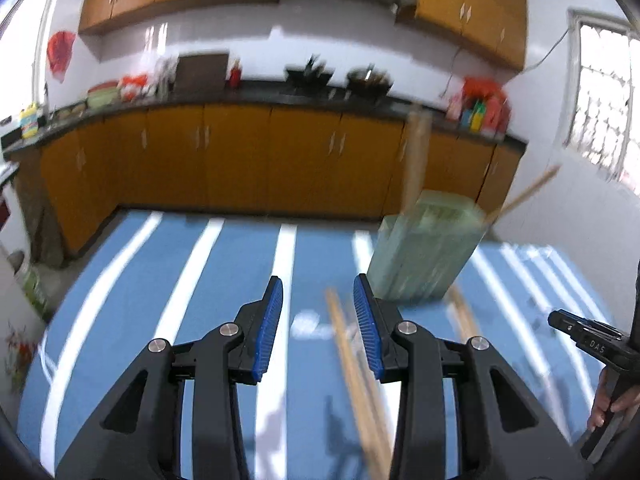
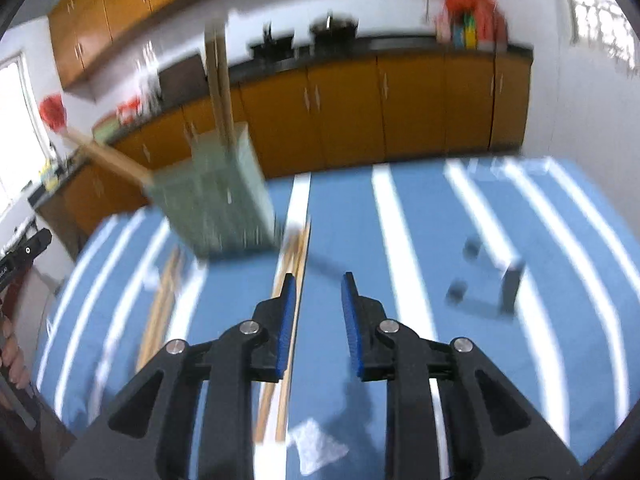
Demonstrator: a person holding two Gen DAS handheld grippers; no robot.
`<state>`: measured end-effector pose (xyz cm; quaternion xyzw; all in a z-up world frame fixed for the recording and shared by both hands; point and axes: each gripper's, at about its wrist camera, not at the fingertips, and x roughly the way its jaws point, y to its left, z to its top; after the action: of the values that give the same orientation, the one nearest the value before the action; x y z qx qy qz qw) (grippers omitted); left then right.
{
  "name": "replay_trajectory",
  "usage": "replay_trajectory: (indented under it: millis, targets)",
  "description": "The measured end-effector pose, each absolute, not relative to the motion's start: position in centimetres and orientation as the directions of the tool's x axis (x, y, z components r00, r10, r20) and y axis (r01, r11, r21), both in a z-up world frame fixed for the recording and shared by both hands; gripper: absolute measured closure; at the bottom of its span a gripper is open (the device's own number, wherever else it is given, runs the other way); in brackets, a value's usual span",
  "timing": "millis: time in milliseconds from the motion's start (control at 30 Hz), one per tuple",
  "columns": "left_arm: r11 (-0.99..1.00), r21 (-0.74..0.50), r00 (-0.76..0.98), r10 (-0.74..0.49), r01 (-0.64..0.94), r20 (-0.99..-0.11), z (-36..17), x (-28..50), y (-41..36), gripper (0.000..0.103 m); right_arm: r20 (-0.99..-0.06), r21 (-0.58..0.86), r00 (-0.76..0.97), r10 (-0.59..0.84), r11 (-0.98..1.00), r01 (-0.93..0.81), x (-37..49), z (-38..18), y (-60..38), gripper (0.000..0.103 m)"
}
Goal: Organize utensils
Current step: 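Grasp a chopstick with the right gripper while the left gripper grasps another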
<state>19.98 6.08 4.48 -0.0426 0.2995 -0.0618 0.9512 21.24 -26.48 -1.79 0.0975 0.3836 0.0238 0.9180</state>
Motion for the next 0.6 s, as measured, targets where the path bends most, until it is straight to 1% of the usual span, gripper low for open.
replay_trajectory:
  millis: [133,233,467,533,600]
  targets:
    - [0.988,-0.140,0.764,-0.144,0.071,-0.629,0.7,19.5,6.5,0.066,-0.762,0.189,0.631,0.144,0.982,0.004,21.7,-5.8,-24.1,0.085]
    - [0.987,-0.146,0.740,-0.149,0.068,-0.656,-0.8,19.2,6.5,0.066,-0.779,0.187,0.609,0.151,0.982,-0.004,21.7,-7.3,-23.0,0.086]
    - [0.984,-0.159,0.696,-0.172,0.084,-0.698,-3.5,18.6,5.7,0.066,-0.797,0.153,0.590,0.127,0.988,-0.006,22.3,-8.4,-22.4,0.087]
    - [0.982,-0.162,0.687,-0.182,0.094,-0.704,-4.0,18.5,5.3,0.066,-0.793,0.118,0.602,0.097,0.993,-0.005,22.2,-8.4,-22.2,0.093]
    - [0.980,-0.166,0.678,-0.194,0.107,-0.709,-4.2,18.4,4.9,0.066,-0.792,0.108,0.606,0.079,0.994,0.011,22.3,-8.5,-22.5,0.095]
